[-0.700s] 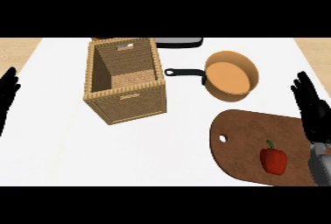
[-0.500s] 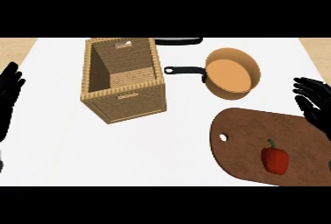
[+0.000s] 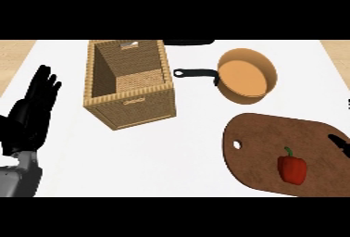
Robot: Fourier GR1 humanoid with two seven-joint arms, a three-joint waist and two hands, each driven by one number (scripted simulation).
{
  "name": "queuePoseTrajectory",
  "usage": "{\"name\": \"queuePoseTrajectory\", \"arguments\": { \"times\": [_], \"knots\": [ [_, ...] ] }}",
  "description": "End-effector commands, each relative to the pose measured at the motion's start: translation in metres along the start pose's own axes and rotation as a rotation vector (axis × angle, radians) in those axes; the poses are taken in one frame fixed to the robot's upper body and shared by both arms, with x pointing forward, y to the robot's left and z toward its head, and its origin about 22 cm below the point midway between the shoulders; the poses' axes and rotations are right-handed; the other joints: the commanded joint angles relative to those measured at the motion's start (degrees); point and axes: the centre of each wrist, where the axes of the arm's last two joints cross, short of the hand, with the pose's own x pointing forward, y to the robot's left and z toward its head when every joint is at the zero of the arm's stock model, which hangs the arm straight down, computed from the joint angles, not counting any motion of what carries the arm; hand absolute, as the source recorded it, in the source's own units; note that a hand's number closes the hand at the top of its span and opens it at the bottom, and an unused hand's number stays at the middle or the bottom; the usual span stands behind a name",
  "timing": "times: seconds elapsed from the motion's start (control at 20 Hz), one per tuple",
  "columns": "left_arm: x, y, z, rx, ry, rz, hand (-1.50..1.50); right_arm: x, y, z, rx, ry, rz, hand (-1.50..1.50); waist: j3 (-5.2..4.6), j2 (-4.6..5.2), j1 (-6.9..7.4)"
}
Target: Pick the bell pepper from the cutting board and place it in the pot
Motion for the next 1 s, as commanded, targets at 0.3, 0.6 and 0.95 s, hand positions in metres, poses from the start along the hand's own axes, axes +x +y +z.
{"name": "queuePoseTrajectory", "arguments": {
  "times": [0.3, 0.6, 0.95],
  "knots": [
    [0.005, -0.002, 0.01, -0.009, 0.024, 0.027, 0.0, 0.04, -0.057, 0.001, 0.244, -0.087, 0.07, -1.5, -0.13, -0.34, -0.25],
    [0.002, -0.006, -0.001, 0.023, 0.016, 0.013, 0.0, 0.079, -0.053, -0.013, 0.593, 0.08, 0.284, -1.5, -0.27, -0.37, -0.79],
    [0.013, -0.017, -0.013, -0.003, 0.004, 0.032, 0.0, 0.122, 0.005, -0.034, 0.798, 0.181, 0.484, -1.5, -0.19, -0.04, 0.13]
  ]
}}
